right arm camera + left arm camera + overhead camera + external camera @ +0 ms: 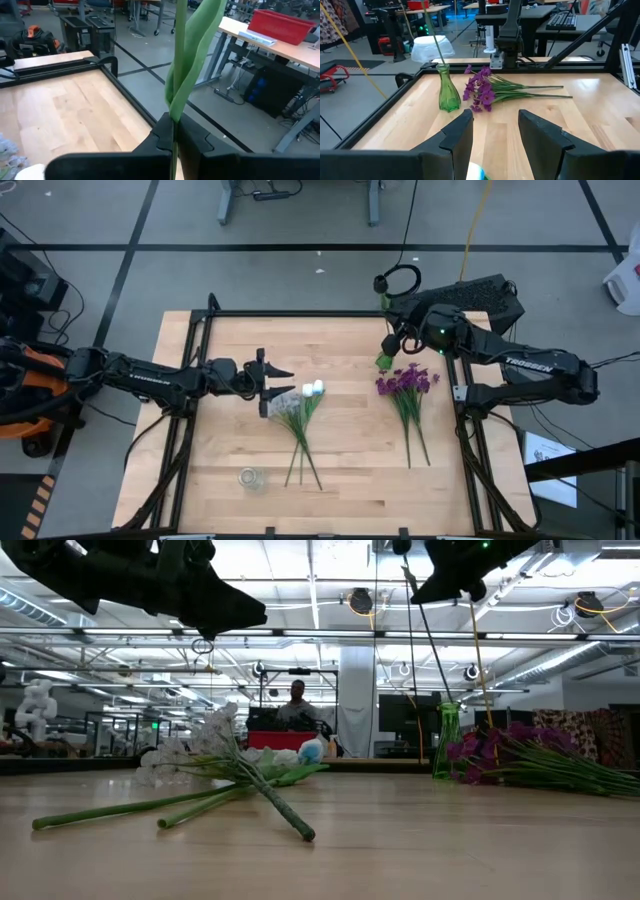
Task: Sort flowers into vase by color
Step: Put the black flower into the green vase
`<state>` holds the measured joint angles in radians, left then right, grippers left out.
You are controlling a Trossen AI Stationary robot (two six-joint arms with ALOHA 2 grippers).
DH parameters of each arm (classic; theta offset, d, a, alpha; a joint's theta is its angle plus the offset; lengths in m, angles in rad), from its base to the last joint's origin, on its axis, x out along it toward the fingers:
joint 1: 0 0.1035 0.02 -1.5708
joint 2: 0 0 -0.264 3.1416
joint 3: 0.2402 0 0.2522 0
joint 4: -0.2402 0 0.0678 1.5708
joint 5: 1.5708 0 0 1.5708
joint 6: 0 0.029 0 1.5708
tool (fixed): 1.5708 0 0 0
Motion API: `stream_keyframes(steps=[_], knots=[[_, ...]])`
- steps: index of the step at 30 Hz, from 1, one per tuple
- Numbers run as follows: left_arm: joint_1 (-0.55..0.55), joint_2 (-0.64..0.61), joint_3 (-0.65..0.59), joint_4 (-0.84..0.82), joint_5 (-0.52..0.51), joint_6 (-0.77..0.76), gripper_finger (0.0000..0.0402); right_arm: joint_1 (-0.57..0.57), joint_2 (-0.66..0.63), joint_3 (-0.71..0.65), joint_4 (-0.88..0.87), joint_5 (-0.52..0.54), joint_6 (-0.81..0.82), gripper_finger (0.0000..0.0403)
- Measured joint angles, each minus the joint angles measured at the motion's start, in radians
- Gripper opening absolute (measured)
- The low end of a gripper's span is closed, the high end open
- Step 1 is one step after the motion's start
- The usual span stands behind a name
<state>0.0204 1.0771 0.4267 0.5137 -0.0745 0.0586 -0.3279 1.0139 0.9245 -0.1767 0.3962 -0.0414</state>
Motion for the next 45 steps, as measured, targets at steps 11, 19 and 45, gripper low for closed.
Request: stream_keyframes(steps=[11,19,45], knots=[[0.0,0.0,0.0,0.0,0.0,0.0,0.0164,0.0,0.029,0.0,0.022,0.0,-0.007,0.0002],[0.0,0.0,0.0,0.0,0.0,0.001,0.0164,0.0,0.028,-0.03,0.039,0.009,0.001,0.0002],[0.0,0.0,0.0,-0.001,0.0,0.008,0.0164,-0.001,0.028,-0.277,0.297,0.081,0.071,0.0002]])
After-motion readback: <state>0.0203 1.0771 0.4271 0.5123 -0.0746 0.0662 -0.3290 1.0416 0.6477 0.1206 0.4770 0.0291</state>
